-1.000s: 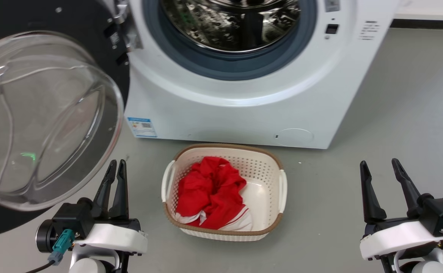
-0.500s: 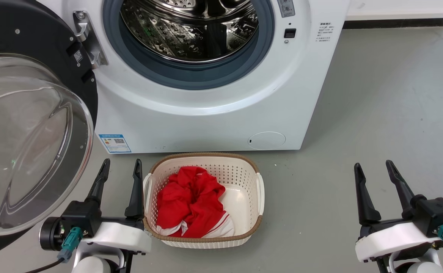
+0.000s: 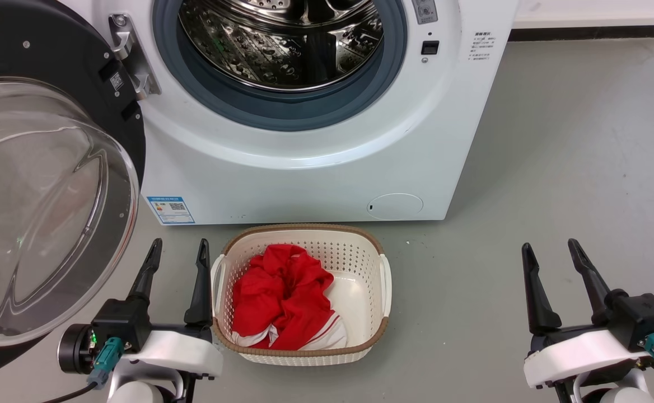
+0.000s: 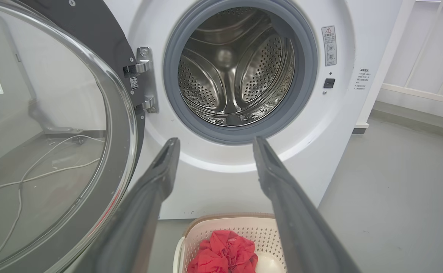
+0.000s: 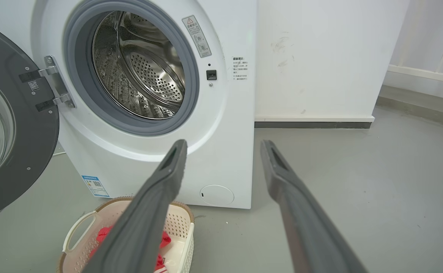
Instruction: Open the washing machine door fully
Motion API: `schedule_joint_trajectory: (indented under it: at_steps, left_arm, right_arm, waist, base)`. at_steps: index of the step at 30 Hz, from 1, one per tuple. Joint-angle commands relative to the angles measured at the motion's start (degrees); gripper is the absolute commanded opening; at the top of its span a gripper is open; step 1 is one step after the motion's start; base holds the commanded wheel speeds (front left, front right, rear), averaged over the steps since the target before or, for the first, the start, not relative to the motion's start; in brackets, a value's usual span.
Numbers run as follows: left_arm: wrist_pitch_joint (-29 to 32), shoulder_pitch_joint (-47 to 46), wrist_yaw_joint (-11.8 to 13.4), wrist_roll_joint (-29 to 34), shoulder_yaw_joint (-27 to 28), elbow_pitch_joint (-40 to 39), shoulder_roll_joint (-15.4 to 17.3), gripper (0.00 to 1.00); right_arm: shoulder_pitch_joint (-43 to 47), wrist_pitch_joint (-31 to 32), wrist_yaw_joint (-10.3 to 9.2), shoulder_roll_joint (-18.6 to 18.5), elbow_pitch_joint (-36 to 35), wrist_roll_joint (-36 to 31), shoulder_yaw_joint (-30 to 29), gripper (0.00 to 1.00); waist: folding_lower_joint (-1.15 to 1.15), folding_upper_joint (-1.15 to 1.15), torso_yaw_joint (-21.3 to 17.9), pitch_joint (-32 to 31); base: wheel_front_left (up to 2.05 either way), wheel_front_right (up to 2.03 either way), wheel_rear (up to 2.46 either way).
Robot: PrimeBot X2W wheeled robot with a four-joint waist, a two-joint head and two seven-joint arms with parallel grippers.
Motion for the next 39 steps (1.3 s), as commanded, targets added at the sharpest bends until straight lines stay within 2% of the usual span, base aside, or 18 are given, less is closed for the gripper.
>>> schedule_joint_trajectory:
  at_steps: [1, 24, 25, 30, 39]
  left_arm:
    - [-0.14, 0.03, 0.39, 0.29, -0.12, 0.28, 0.29, 1.0]
    - [-0.14, -0.34, 0.99, -0.21, -0.98, 0.25, 0.93, 1.0]
    - [0.0, 0.03, 0.78, -0.19, -1.09, 0.7, 0.79, 0.0]
    - [0.42, 1.6, 0.76, -0.34, -1.38, 3.61, 0.48, 0.0]
    - [3.11, 1.17, 0.28, -10.44, -0.27, 4.2, 0.29, 0.0]
  right_arm:
    - [-0.04, -0.28, -0.04, 0.09, 0.1, 0.48, 0.0, 1.0]
    - [-0.18, -0.39, -0.04, 0.09, 0.28, 0.82, 0.02, 1.0]
    - [0.01, -0.08, 0.0, 0.0, 0.35, 0.55, -0.01, 0.0]
    - [1.39, 0.1, 0.0, 0.01, 2.89, 0.89, 0.09, 0.0]
    - [0.74, 1.28, 0.0, -0.65, 3.96, 11.91, 0.23, 0.0]
  waist:
    - [0.0, 0.0, -0.01, -0.02]
    - [0.0, 0.0, -0.05, 0.42]
    - [0.0, 0.0, -0.05, 0.42]
    - [0.0, 0.0, -0.06, 0.42]
    - [0.0, 0.0, -0.08, 0.05]
  base:
    - [0.0, 0.0, 0.0]
    - [0.0, 0.0, 0.0]
    - [0.0, 0.0, 0.0]
    - [0.0, 0.0, 0.0]
    - [0.0, 0.0, 0.0]
